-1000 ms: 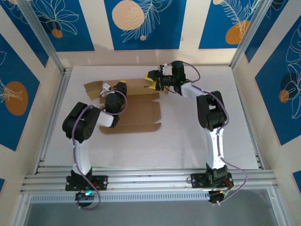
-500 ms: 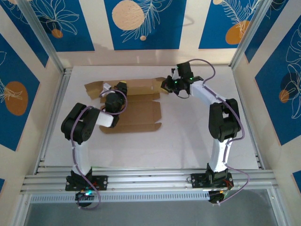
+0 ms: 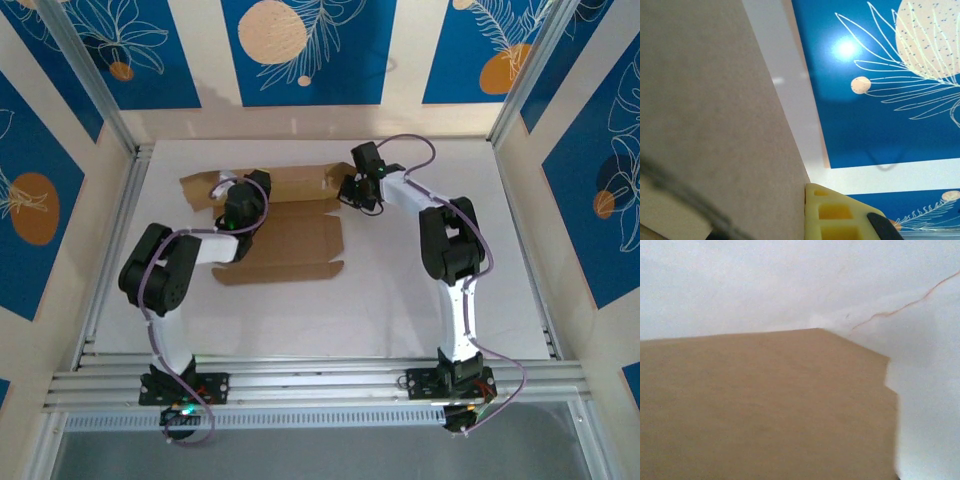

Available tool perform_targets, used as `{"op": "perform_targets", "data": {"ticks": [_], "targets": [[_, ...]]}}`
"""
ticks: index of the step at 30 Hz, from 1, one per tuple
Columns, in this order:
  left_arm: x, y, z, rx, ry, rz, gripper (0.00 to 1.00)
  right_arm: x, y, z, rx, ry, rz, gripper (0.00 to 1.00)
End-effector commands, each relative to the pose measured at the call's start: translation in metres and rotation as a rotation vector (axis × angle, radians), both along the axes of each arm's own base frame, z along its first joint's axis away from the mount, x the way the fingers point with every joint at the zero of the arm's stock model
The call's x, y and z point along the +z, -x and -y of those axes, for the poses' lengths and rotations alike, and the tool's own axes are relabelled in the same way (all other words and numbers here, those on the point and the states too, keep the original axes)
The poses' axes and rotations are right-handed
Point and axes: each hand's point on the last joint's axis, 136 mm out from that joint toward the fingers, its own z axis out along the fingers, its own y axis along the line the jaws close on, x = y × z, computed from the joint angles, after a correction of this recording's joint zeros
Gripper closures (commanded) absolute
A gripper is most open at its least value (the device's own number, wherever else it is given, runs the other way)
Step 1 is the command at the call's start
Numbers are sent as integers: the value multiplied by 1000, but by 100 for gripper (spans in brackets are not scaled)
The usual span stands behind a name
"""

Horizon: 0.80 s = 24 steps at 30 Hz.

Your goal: Fold the paper box

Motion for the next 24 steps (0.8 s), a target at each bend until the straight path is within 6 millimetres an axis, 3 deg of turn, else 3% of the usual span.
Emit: {"op": "perform_targets", "data": {"ticks": [1,5,8,12,16,18,22,24], "targets": [[-20,4,-3,11,-66,-106,100,-6,-12,19,-72,82,-16,97],[-19,6,-4,14,-65,-118,100,1,-21,24,-88,4,3,96],[-19,7,-3,9,-60,-121,100,5,-29,18,-105,-247,-8,90],[-19,9,1,7,-49,-121,100,-4,-30,-3,-137,-448,-137,83],[-22,12,5,8,-31,-124,100,-13,-28,-4,-256,-593,-156,82],[-22,13,7,6,-25,-124,100,-17,-28,-5,-267,-607,-181,82],[-19,15,8,3,-24,-121,100,-22,-16,-16,-198,-409,-243,83],[-19,15,7,7,-20,-123,100,-26,-12,-20,-198,-390,-257,84]]}}
